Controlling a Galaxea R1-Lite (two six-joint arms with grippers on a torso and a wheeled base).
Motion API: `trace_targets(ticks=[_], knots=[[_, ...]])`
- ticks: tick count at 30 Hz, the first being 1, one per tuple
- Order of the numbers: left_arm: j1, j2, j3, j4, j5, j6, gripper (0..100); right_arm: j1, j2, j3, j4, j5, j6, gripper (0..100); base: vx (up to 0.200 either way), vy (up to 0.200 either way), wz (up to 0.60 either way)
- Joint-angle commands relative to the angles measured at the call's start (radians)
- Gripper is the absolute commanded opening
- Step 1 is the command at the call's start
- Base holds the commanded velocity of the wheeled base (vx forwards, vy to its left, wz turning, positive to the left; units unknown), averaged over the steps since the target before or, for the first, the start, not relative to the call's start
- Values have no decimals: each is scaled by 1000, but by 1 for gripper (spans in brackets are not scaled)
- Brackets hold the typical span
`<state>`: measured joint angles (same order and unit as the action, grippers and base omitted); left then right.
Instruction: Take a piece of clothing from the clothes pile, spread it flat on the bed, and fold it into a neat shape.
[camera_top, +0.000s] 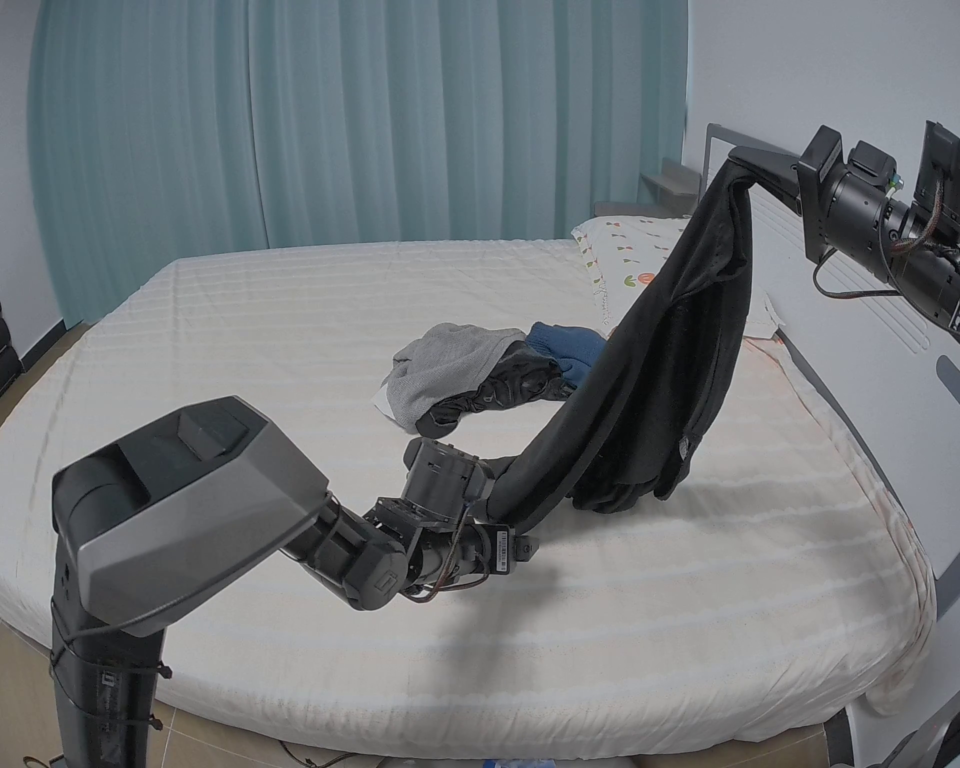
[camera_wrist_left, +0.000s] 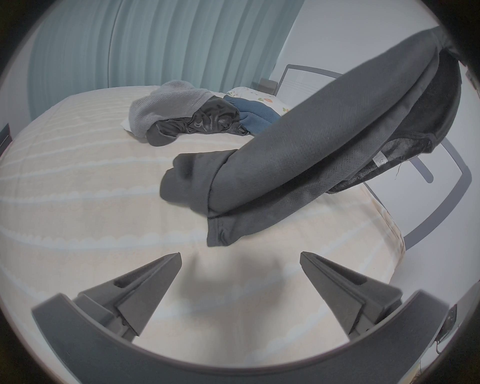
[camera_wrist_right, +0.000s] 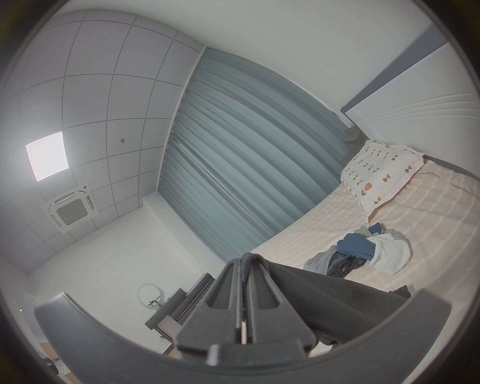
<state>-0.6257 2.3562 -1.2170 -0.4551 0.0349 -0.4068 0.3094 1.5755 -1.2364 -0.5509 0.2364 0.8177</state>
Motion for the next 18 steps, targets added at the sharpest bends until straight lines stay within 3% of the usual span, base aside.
trace_targets(ticks=[1,18], knots=[[-8,89,-79,-4,19,0,100,25,-9,-2,0,-3,0,0,0,0,0],[32,281,-306,-30,135,2,100,27,-8,-14,0,-3,1,0,0,0,0]])
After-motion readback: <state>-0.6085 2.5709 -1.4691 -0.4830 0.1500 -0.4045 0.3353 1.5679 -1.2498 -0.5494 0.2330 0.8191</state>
